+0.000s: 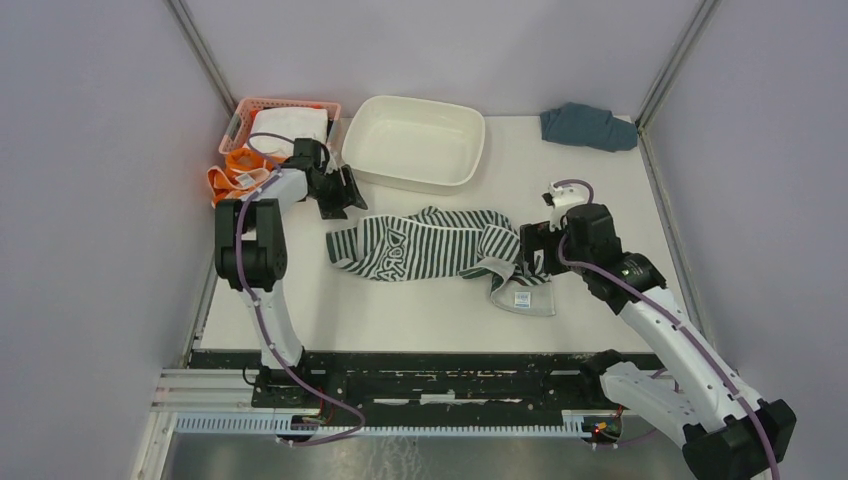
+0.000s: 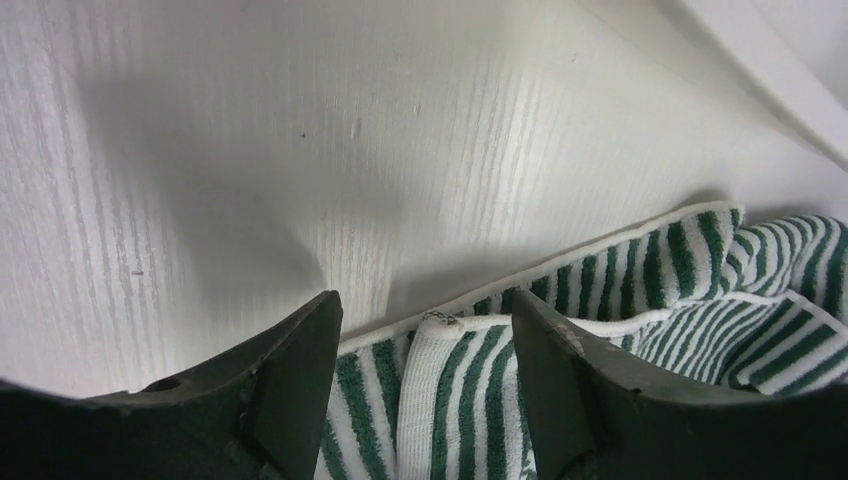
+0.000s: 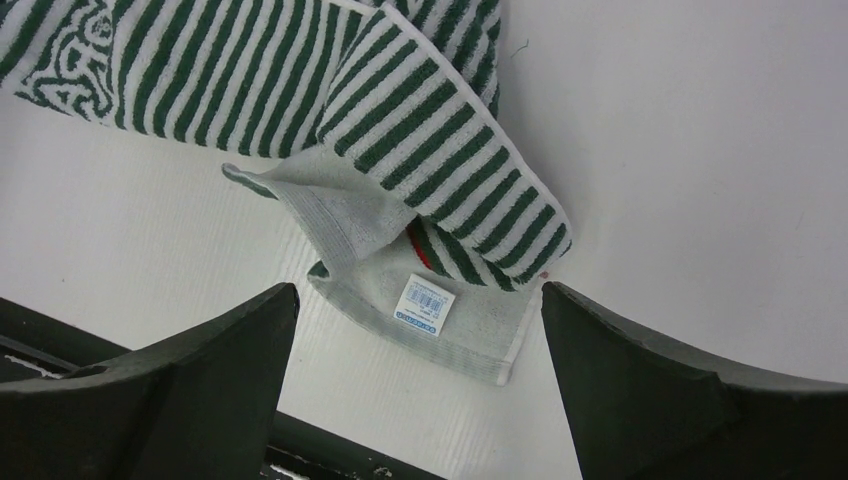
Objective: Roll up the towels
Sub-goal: Flatten out the towel at the center of the board.
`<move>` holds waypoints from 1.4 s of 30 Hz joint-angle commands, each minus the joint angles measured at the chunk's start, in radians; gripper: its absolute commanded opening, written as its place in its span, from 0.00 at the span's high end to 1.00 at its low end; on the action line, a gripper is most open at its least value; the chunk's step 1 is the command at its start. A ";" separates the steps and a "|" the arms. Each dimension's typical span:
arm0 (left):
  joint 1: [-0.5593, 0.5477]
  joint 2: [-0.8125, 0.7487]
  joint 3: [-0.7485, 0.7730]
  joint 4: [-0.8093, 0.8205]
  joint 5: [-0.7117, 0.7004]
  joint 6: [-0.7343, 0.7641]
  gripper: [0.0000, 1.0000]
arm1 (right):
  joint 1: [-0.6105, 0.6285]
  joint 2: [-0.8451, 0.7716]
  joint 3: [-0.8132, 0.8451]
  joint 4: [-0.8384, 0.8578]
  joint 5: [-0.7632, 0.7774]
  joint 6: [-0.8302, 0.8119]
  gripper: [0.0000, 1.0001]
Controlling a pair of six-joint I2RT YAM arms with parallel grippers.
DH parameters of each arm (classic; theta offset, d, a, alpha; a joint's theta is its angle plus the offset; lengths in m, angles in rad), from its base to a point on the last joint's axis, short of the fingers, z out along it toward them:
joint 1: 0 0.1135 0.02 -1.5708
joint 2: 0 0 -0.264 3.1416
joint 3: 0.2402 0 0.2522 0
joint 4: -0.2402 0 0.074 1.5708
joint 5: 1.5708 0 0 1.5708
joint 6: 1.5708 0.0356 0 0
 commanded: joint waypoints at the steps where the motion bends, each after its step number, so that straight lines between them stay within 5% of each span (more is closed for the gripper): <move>1: 0.038 0.035 0.053 -0.019 0.165 0.129 0.30 | 0.003 0.013 0.040 0.043 -0.051 -0.037 0.00; 15: 0.037 0.106 0.036 -0.016 0.435 0.172 0.35 | 0.003 0.063 0.057 0.070 -0.120 -0.064 0.00; 25: 0.036 -0.032 -0.023 -0.029 0.449 0.162 0.53 | 0.003 0.051 0.058 0.065 -0.141 -0.073 0.00; 34: 0.036 -0.148 -0.122 -0.016 0.449 0.156 0.55 | 0.003 0.052 0.056 0.064 -0.172 -0.074 0.00; 42: 0.032 -0.086 -0.145 -0.011 0.415 0.174 0.54 | 0.003 0.054 0.053 0.066 -0.197 -0.072 0.00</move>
